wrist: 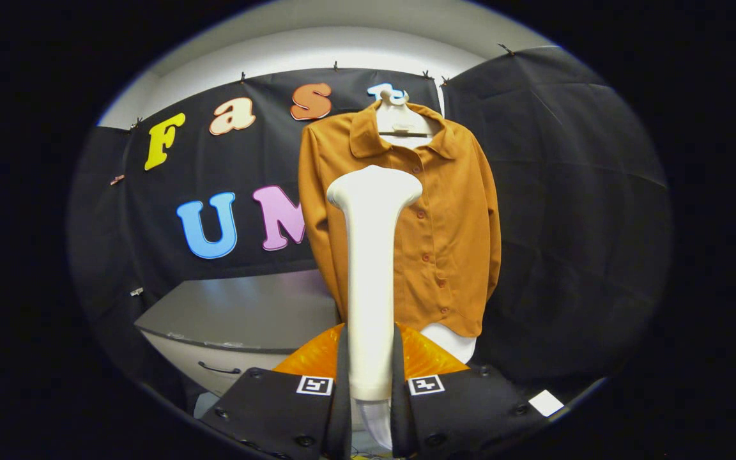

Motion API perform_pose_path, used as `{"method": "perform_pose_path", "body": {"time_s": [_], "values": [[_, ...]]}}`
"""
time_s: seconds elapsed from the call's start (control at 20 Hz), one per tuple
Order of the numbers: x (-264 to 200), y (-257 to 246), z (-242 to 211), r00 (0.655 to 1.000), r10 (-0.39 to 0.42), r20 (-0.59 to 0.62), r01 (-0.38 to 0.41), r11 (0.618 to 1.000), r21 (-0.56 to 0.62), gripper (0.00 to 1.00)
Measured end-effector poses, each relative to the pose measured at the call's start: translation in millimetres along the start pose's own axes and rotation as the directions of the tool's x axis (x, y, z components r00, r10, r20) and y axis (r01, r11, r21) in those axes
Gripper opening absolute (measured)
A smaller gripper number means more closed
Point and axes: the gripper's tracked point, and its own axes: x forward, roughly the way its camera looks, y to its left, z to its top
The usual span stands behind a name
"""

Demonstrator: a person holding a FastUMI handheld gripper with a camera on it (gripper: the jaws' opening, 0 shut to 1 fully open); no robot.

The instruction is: Iron the clothes twice with a garment steamer, once on the left side and once on the right side.

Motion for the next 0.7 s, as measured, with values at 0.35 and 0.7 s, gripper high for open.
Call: {"method": "perform_pose_path", "body": {"time_s": [0.35,0.7], "values": [[-21,74,58,0.993,0.063,0.100,-0.060,0.998,-0.029,0.28],[-28,138,73,0.987,0.094,0.129,-0.091,0.995,-0.032,0.28]]}}
